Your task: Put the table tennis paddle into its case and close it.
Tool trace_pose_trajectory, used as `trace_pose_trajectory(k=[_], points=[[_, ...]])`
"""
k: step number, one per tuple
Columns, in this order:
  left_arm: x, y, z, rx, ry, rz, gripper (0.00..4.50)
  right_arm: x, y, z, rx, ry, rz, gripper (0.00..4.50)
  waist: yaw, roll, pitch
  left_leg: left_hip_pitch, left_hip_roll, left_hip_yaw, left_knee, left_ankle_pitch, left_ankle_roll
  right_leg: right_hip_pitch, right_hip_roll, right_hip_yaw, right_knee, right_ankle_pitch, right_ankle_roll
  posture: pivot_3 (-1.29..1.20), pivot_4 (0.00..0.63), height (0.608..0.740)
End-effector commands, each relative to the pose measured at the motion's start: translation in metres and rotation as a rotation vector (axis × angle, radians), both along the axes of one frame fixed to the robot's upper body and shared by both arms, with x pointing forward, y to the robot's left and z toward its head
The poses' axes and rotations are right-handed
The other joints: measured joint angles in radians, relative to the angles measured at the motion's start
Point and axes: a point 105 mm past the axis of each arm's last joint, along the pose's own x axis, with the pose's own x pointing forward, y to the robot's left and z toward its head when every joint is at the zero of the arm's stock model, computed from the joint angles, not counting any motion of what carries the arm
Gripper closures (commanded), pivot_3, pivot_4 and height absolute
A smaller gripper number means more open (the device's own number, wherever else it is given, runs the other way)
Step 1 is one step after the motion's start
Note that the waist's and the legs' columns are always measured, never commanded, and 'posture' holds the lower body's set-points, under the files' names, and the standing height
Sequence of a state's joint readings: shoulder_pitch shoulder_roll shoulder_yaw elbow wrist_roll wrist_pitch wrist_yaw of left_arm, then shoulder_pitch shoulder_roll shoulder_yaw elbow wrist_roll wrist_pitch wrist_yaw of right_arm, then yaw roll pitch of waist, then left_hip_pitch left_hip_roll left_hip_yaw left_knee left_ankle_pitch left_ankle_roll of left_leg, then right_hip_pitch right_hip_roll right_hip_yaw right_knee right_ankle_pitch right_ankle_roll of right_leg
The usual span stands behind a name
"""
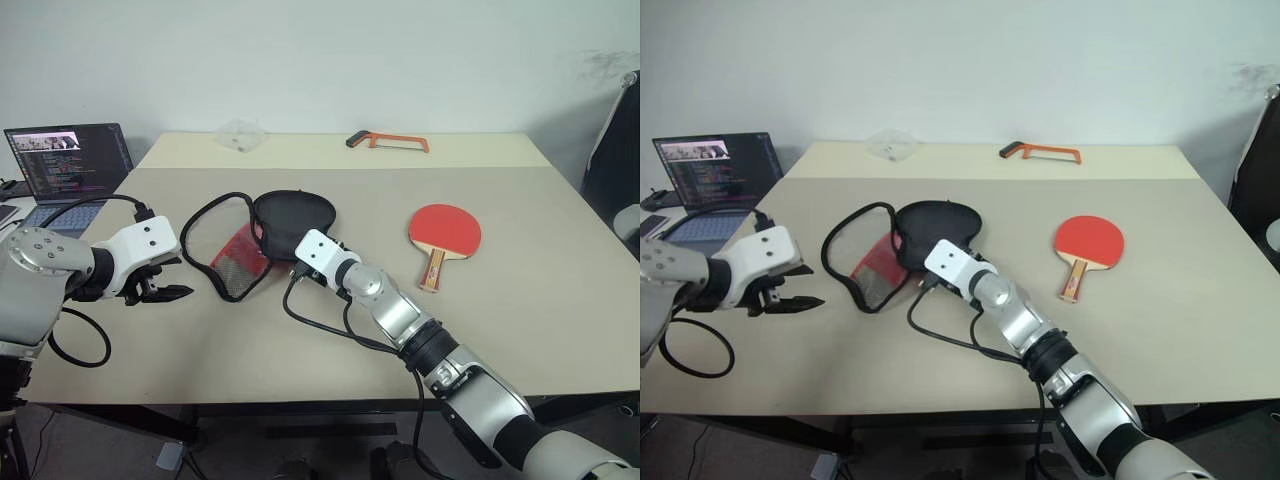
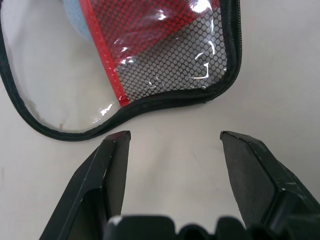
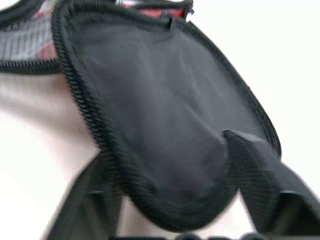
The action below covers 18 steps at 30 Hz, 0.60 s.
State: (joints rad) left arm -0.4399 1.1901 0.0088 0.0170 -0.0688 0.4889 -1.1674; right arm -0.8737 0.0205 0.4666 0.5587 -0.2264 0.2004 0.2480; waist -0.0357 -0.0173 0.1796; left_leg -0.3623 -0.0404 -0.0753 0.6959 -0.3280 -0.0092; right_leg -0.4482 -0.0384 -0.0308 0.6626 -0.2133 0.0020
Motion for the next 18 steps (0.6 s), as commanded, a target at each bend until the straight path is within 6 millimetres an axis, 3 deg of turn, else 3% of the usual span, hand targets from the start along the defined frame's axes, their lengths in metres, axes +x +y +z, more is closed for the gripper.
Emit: trace_pose_trajectory(k=[1, 6, 18], points=[[0.004, 0.002, 0.013, 0.002, -0.06, -0.001, 1.36, -0.004, 0.004, 0.021, 0.053, -0.063, 0.034, 2.75, 0.0, 0.0, 0.0, 0.0, 0.0, 0.0, 0.0, 0.0, 0.0, 0.0, 0.0, 0.0, 0.0, 0.0, 0.0, 0.0, 0.15, 0.74], [0.007, -0.001, 0.012, -0.004, -0.062, -0.01, 1.36, 0.001, -0.013, 0.027, 0.043, -0.097, 0.007, 4.49, 0.001, 0.0, 0.0, 0.0, 0.0, 0.0, 0.0, 0.0, 0.0, 0.0, 0.0, 0.0, 0.0, 0.0, 0.0, 0.0, 0.15, 0.74], [0.012, -0.008, 0.009, -0.007, -0.057, -0.039, 1.36, 0.032, -0.109, 0.016, -0.131, -0.145, -0.239, 4.49, 0.003, 0.0, 0.0, 0.0, 0.0, 0.001, 0.0, 0.0, 0.0, 0.0, 0.0, 0.001, 0.0, 0.0, 0.0, 0.0, 0.15, 0.74]])
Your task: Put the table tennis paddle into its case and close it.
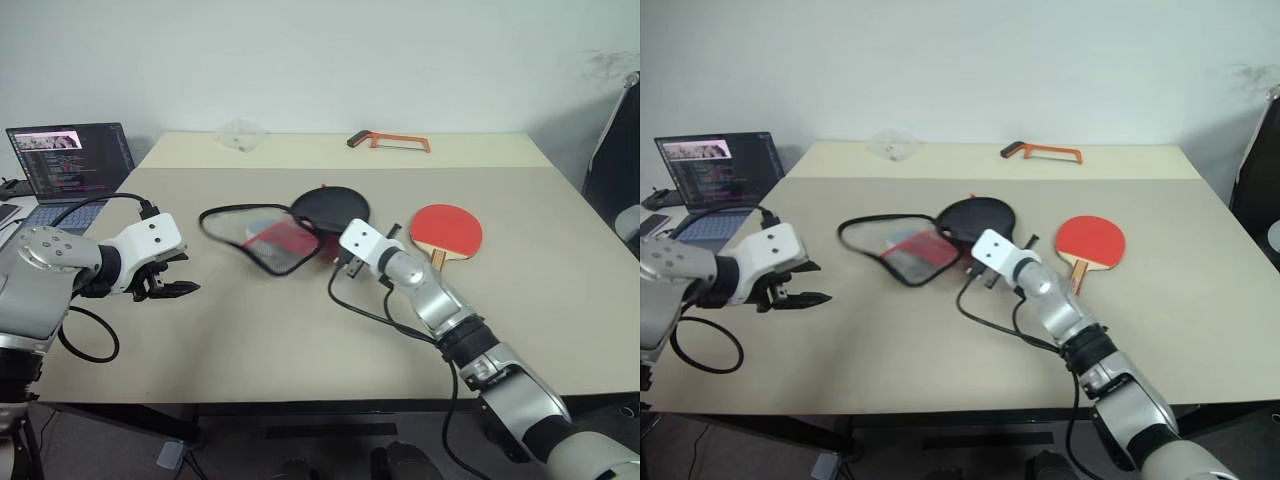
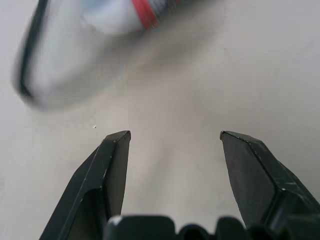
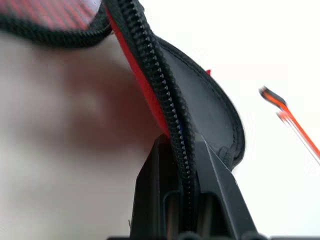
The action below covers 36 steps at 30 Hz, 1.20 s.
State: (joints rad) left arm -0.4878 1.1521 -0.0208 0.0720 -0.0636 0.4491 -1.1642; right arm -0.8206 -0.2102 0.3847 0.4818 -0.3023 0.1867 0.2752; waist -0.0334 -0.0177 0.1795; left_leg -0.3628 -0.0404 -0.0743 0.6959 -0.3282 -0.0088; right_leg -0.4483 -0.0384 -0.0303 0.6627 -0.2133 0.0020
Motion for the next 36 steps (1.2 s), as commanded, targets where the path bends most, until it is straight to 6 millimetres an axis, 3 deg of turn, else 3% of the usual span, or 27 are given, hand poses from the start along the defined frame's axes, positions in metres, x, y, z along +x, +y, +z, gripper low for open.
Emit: trace_pose_trajectory(k=[1, 5, 10, 14, 18, 29, 36], points=[[0.004, -0.004, 0.011, 0.018, -0.043, -0.023, 1.36, 0.004, -0.023, 0.01, -0.014, -0.055, -0.074, 4.49, 0.0, 0.0, 0.0, 0.0, 0.0, 0.0, 0.0, 0.0, 0.0, 0.0, 0.0, 0.0, 0.0, 0.0, 0.0, 0.0, 0.15, 0.74], [0.008, -0.01, 0.011, 0.016, -0.042, -0.046, 1.36, 0.004, -0.046, 0.005, -0.056, -0.047, -0.137, 4.49, 0.0, 0.0, 0.0, 0.0, 0.0, 0.001, 0.0, 0.0, 0.001, 0.0, 0.0, 0.001, 0.0, 0.0, 0.0, 0.0, 0.15, 0.74], [0.013, -0.015, 0.011, 0.02, -0.042, -0.069, 1.36, -0.007, -0.054, -0.009, -0.091, 0.016, -0.141, 4.49, 0.001, 0.0, 0.0, 0.0, 0.0, 0.001, 0.0, 0.0, 0.001, 0.0, 0.0, 0.001, 0.0, 0.0, 0.0, 0.0, 0.15, 0.74], [0.016, -0.02, 0.011, 0.015, -0.042, -0.086, 1.36, -0.026, -0.043, -0.017, -0.073, 0.083, -0.052, 4.49, 0.001, 0.0, 0.0, 0.0, 0.0, 0.001, 0.0, -0.001, 0.001, 0.0, 0.001, 0.001, 0.0, 0.0, 0.0, 0.0, 0.15, 0.74], [0.019, -0.025, 0.009, 0.011, -0.037, -0.101, 1.36, -0.044, -0.019, -0.013, -0.024, 0.092, 0.06, 4.49, 0.0, -0.001, 0.0, 0.0, 0.0, 0.001, 0.0, -0.001, 0.001, 0.0, 0.001, 0.001, 0.001, 0.0, 0.0, 0.0, 0.15, 0.74], [0.024, -0.032, 0.008, 0.002, -0.036, -0.122, 1.36, 0.0, -0.006, 0.014, 0.01, -0.053, -0.022, 4.49, -0.001, -0.001, 0.0, 0.001, 0.001, 0.002, 0.001, 0.001, 0.0, 0.0, 0.002, 0.002, 0.002, 0.001, -0.002, 0.0, 0.15, 0.74], [0.02, -0.03, 0.01, 0.006, -0.034, -0.119, 1.36, 0.008, 0.0, 0.002, -0.006, -0.015, 0.024, 4.49, -0.002, -0.001, 0.0, 0.0, 0.0, 0.003, 0.0, 0.002, -0.003, -0.001, 0.001, 0.004, 0.0, 0.001, -0.002, 0.0, 0.15, 0.74]])
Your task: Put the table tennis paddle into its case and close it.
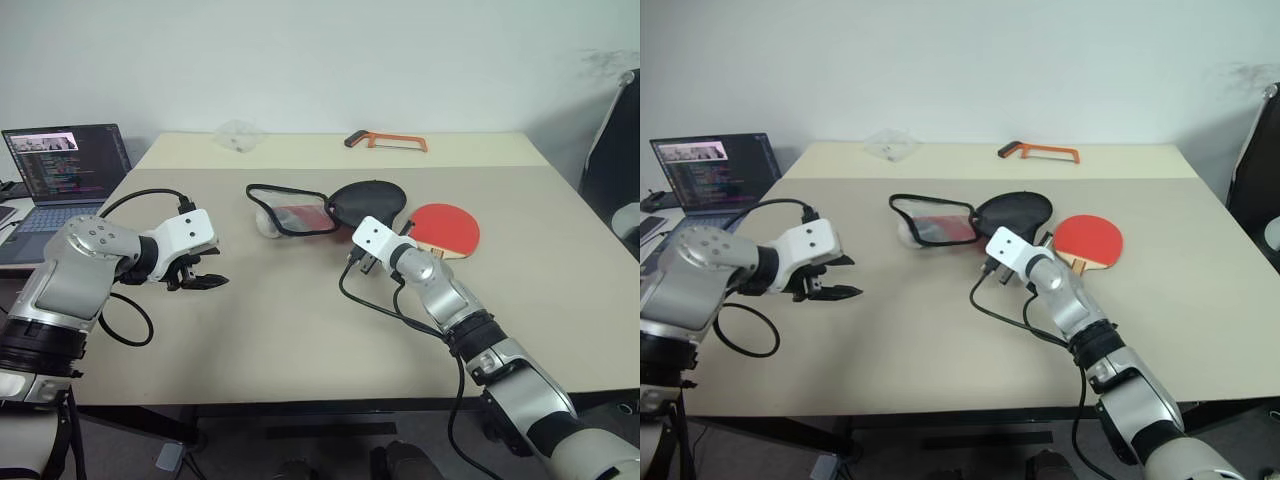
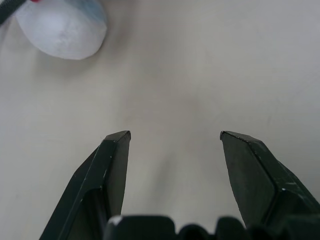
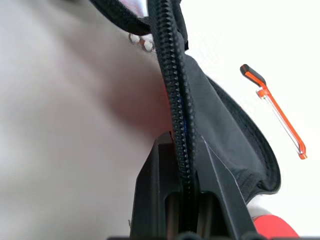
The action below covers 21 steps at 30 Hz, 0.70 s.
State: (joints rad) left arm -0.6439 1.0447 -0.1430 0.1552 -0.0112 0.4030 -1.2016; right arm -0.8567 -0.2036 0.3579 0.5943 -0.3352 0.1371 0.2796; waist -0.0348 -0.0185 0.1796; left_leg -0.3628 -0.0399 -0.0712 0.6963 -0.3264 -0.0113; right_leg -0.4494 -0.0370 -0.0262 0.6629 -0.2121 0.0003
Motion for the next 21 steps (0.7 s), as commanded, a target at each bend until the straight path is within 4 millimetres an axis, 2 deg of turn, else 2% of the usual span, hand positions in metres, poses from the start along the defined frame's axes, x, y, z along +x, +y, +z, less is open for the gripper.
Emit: trace_pose_trajectory(k=[1, 5, 13, 17, 21], points=[[-0.002, 0.002, 0.015, 0.02, -0.046, -0.007, 1.36, -0.002, 0.009, 0.004, 0.018, -0.017, 0.06, 4.49, 0.0, 0.0, 0.0, 0.0, 0.0, 0.001, 0.0, 0.0, 0.0, -0.001, 0.0, 0.001, 0.0, 0.0, 0.0, 0.0, 0.15, 0.74], [-0.004, 0.002, 0.014, 0.024, -0.042, -0.007, 1.36, -0.002, 0.009, -0.009, 0.008, 0.044, 0.065, 4.49, 0.0, 0.0, 0.0, 0.0, 0.0, 0.002, 0.0, -0.001, 0.002, -0.001, 0.0, 0.002, 0.001, 0.0, 0.0, 0.0, 0.15, 0.74], [-0.005, 0.002, 0.013, 0.024, -0.042, -0.003, 1.36, 0.003, -0.019, -0.018, -0.08, 0.056, 0.02, 4.49, 0.0, 0.0, 0.0, 0.0, 0.0, 0.002, 0.0, -0.001, 0.002, -0.001, 0.0, 0.002, 0.002, 0.0, 0.0, 0.0, 0.15, 0.74], [-0.004, 0.001, 0.014, 0.021, -0.042, -0.006, 1.36, 0.002, -0.02, -0.019, -0.102, 0.063, 0.04, 4.49, -0.001, 0.0, 0.0, 0.0, 0.0, 0.002, 0.0, -0.001, 0.002, -0.001, 0.0, 0.002, 0.002, 0.0, 0.0, 0.0, 0.15, 0.74], [-0.003, 0.002, 0.014, 0.022, -0.044, -0.007, 1.36, -0.009, -0.01, -0.02, -0.072, 0.101, 0.116, 4.49, -0.001, 0.0, 0.0, 0.0, 0.0, 0.003, 0.0, -0.001, 0.002, -0.001, 0.001, 0.003, 0.002, 0.0, 0.0, 0.0, 0.15, 0.74]])
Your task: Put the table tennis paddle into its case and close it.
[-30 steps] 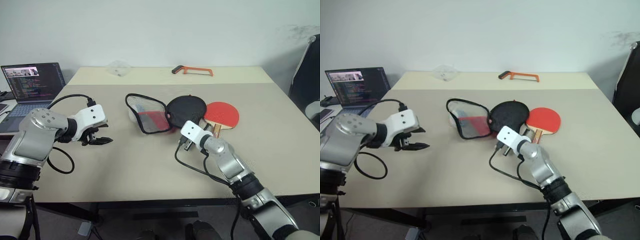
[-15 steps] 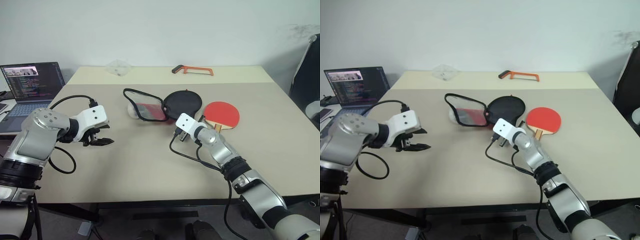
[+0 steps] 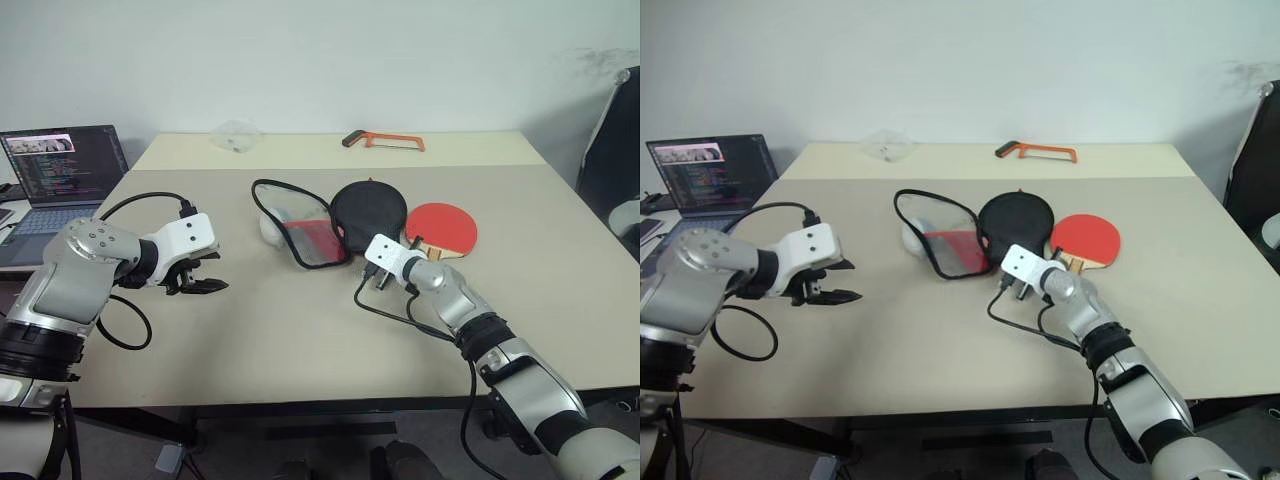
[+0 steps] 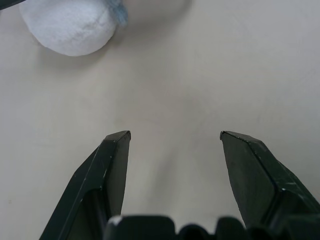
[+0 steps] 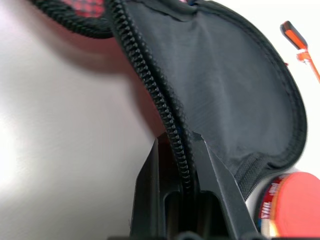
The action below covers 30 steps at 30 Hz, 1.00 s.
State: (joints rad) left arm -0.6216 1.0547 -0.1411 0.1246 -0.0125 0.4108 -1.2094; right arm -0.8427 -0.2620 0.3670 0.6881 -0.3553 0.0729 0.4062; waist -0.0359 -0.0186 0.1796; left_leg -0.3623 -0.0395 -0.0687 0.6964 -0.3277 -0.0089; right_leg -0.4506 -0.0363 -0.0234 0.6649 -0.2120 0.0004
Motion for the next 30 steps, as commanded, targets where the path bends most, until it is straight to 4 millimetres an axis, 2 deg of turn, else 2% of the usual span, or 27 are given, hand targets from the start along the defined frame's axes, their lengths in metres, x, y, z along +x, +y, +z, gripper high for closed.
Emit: trace_pose_trajectory(k=[1, 7, 10, 14, 18, 21, 22, 23, 25, 27, 30], points=[[0.002, 0.004, 0.017, 0.011, -0.059, 0.005, 1.36, -0.008, 0.014, 0.012, 0.045, -0.015, 0.073, 4.25, 0.0, 0.0, 0.0, 0.0, 0.0, 0.0, 0.0, 0.0, 0.0, 0.0, 0.0, 0.0, 0.0, 0.0, 0.0, 0.0, 0.15, 0.74], [0.003, 0.004, 0.018, 0.01, -0.063, 0.003, 1.36, -0.014, 0.015, 0.01, 0.032, 0.0, 0.085, 2.39, 0.0, 0.0, 0.0, 0.0, 0.0, 0.0, 0.0, 0.0, 0.0, 0.0, 0.0, 0.0, 0.0, 0.0, 0.0, 0.0, 0.15, 0.74], [0.003, 0.004, 0.018, 0.011, -0.063, 0.004, 1.36, -0.015, 0.005, 0.016, 0.005, -0.007, 0.075, 1.39, 0.0, 0.0, 0.0, 0.0, 0.0, 0.0, 0.0, 0.0, 0.0, 0.0, 0.0, 0.0, 0.0, 0.0, 0.0, 0.0, 0.15, 0.74], [0.002, 0.007, 0.02, 0.012, -0.065, 0.009, 1.36, -0.034, -0.007, 0.034, 0.011, 0.041, 0.11, 0.02, 0.004, 0.0, 0.0, 0.0, 0.0, 0.0, 0.0, 0.0, 0.0, 0.0, 0.0, 0.0, -0.001, 0.0, 0.0, 0.0, 0.15, 0.74], [-0.002, 0.014, 0.026, 0.007, -0.066, 0.022, 1.36, -0.052, -0.027, 0.073, 0.199, 0.119, 0.035, 0.02, 0.005, -0.001, 0.0, -0.001, 0.0, 0.0, 0.0, 0.0, 0.0, 0.0, 0.0, 0.0, -0.001, 0.0, 0.0, 0.0, 0.15, 0.74], [-0.004, 0.018, 0.03, -0.005, -0.07, 0.031, 1.36, -0.05, -0.054, 0.087, 0.346, 0.163, -0.147, 0.02, 0.004, -0.001, 0.0, 0.0, 0.0, 0.0, 0.0, 0.0, 0.001, 0.0, 0.0, 0.0, 0.0, 0.0, 0.0, 0.0, 0.15, 0.74], [-0.004, 0.018, 0.031, -0.008, -0.07, 0.031, 1.36, -0.046, -0.062, 0.085, 0.387, 0.171, -0.22, 0.02, 0.004, -0.001, 0.0, 0.0, 0.0, -0.001, 0.0, 0.0, 0.001, 0.0, 0.0, -0.001, 0.0, 0.0, 0.0, 0.0, 0.15, 0.74], [-0.003, 0.014, 0.028, -0.013, -0.067, 0.022, 1.36, -0.033, -0.083, 0.074, 0.453, 0.187, -0.398, 0.02, 0.006, -0.001, 0.0, 0.0, 0.0, -0.001, 0.0, 0.0, 0.001, 0.0, 0.0, -0.001, 0.0, 0.0, 0.0, 0.0, 0.15, 0.74], [-0.001, 0.008, 0.026, -0.021, -0.064, 0.005, 1.36, -0.023, -0.103, 0.055, 0.531, 0.229, -0.599, 0.02, 0.002, -0.002, -0.001, 0.001, 0.0, 0.0, 0.0, 0.0, 0.001, 0.001, 0.0, -0.001, 0.0, 0.0, 0.0, 0.0, 0.15, 0.74], [-0.001, 0.006, 0.026, -0.025, -0.066, -0.002, 1.36, -0.019, -0.105, 0.05, 0.613, 0.247, -0.685, 0.02, 0.004, -0.002, -0.001, 0.002, 0.001, 0.001, 0.0, 0.0, 0.0, 0.001, 0.0, 0.001, 0.001, 0.001, -0.001, 0.0, 0.15, 0.74], [-0.001, 0.005, 0.027, -0.025, -0.067, -0.003, 1.36, -0.016, -0.113, 0.044, 0.643, 0.248, -0.801, 0.02, 0.004, -0.002, -0.001, 0.0, 0.0, 0.002, 0.0, 0.0, 0.0, -0.001, 0.0, 0.002, 0.001, 0.001, -0.001, 0.0, 0.15, 0.74]])
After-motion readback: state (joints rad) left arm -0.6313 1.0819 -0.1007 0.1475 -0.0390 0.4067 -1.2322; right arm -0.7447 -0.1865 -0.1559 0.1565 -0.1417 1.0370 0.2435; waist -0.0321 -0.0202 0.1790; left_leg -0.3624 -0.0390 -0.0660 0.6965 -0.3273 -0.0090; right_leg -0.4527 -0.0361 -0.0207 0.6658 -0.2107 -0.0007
